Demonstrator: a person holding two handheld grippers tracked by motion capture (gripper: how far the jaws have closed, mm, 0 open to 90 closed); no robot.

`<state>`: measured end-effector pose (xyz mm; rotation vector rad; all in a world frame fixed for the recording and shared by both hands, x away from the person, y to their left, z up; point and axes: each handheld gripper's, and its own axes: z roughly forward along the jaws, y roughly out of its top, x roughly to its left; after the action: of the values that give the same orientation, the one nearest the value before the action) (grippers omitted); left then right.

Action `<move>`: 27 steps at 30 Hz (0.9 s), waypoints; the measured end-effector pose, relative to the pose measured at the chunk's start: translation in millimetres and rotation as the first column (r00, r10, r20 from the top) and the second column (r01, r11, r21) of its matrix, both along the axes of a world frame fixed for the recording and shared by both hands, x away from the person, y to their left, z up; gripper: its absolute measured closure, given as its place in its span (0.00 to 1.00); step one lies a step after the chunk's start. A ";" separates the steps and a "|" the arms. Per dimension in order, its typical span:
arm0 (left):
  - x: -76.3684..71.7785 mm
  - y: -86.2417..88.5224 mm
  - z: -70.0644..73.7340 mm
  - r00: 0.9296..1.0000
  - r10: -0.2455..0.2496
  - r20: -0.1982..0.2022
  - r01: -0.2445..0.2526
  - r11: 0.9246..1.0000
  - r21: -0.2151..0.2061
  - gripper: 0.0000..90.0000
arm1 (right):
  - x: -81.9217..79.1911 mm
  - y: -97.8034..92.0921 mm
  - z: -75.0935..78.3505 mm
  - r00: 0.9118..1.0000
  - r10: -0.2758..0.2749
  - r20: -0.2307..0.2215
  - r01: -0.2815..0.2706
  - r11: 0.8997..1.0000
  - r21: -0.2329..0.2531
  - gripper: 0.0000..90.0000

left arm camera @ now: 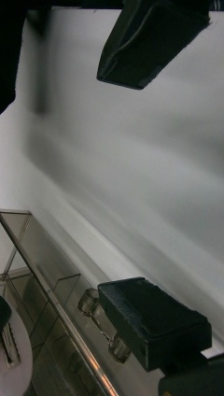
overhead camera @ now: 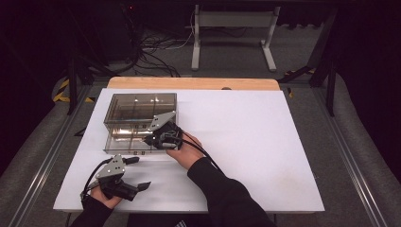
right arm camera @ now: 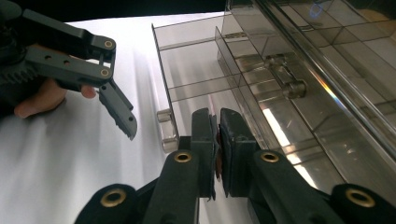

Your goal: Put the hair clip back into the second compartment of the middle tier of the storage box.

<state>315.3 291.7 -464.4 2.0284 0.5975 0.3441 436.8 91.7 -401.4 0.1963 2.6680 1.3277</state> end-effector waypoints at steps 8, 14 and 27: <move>-0.1 0.6 0.2 1.000 -0.001 0.000 0.001 1.000 -0.005 0.04 | 0.9 11.6 -2.5 1.000 0.010 -0.004 -0.010 1.000 -0.010 0.94; 0.0 0.6 0.2 1.000 -0.001 0.001 0.001 1.000 -0.006 0.04 | 1.9 16.6 -4.1 1.000 0.011 -0.005 -0.011 1.000 -0.015 0.94; 0.2 0.5 0.3 1.000 0.001 0.004 -0.001 1.000 -0.003 0.04 | 2.6 21.6 -6.1 1.000 0.010 -0.008 -0.010 1.000 -0.010 0.94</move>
<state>315.5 292.2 -464.1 2.0239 0.5968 0.3473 439.4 113.4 -407.5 0.1875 2.6853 1.3194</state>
